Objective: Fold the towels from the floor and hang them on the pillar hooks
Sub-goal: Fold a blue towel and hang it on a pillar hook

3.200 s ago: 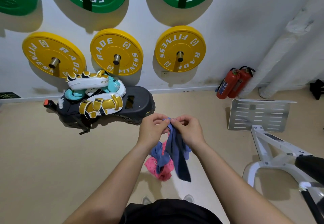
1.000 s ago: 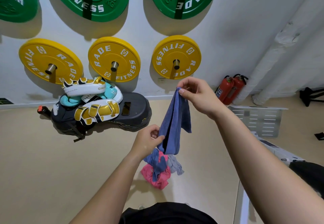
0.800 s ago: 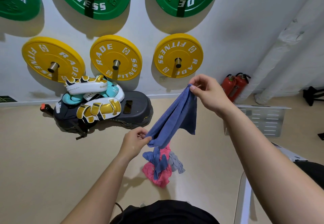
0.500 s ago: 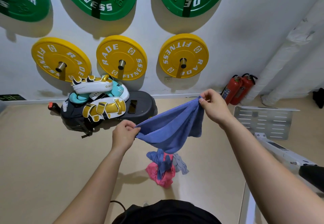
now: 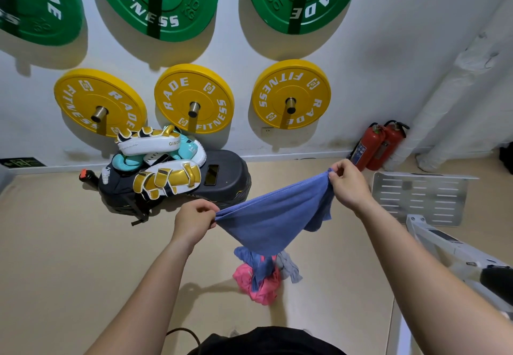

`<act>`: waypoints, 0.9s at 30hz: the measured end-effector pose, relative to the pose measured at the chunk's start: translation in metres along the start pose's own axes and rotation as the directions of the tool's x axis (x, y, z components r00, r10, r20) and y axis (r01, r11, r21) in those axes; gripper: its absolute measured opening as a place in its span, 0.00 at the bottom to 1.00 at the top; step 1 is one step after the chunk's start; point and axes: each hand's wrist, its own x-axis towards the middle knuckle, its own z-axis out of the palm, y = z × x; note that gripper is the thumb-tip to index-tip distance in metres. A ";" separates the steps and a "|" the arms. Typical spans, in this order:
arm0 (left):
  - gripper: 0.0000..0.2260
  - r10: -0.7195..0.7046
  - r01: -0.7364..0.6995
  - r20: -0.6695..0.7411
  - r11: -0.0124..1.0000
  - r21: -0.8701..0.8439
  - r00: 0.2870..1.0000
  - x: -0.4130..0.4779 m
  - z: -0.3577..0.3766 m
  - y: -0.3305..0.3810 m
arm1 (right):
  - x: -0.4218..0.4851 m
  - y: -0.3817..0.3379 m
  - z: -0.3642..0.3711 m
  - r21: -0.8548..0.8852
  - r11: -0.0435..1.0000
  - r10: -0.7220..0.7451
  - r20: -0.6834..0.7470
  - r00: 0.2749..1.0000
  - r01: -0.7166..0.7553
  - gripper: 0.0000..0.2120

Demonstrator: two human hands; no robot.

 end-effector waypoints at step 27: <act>0.05 0.365 -0.363 -0.270 0.930 0.059 0.891 0.014 -0.012 0.053 | -0.009 0.017 0.012 0.434 0.892 0.095 0.104 0.990 -0.131 0.08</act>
